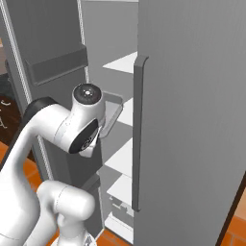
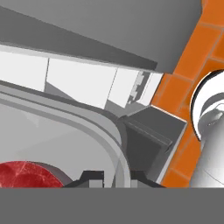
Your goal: Take the meat container that has the steak and place it on the second highest rack of the freezer. Then take the vegetable container that has the lemon wedge and mushroom and place it on the highest rack of the freezer.
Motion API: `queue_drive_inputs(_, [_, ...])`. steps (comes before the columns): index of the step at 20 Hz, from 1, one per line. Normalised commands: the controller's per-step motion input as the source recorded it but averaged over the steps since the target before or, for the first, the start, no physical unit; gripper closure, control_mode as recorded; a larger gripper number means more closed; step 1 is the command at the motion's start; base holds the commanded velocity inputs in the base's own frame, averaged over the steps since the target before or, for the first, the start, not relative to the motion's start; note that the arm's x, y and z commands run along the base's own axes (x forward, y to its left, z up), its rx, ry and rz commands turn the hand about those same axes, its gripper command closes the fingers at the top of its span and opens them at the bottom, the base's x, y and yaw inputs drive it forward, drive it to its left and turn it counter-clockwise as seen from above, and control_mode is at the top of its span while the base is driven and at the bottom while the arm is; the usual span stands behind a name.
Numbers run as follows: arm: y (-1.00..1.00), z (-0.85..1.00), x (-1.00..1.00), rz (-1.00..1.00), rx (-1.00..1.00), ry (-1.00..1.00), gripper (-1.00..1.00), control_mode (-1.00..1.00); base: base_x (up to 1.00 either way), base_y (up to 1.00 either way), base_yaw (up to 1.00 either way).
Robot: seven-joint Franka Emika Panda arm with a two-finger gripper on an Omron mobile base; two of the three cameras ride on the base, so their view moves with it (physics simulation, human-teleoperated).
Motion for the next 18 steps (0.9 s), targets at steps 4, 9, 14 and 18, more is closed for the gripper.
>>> queue_drive_inputs(4, [0.17, 0.00, 0.41, 0.05, 0.00, 0.00, 1.00, -1.00, 0.00, 0.00, 0.00])
queue_drive_inputs(9, [0.00, -0.09, 0.31, 0.01, 0.00, 0.00, 1.00, -1.00, 0.00, 0.00, 0.00])
queue_drive_inputs(14, [-0.04, -0.36, 0.34, 0.00, 0.00, 0.00, 1.00, -1.00, 0.00, 0.00, 0.00])
queue_drive_inputs(18, [-0.19, -0.15, 0.16, 0.00, 0.00, 0.00, 1.00, -1.00, 0.00, 0.00, 0.00])
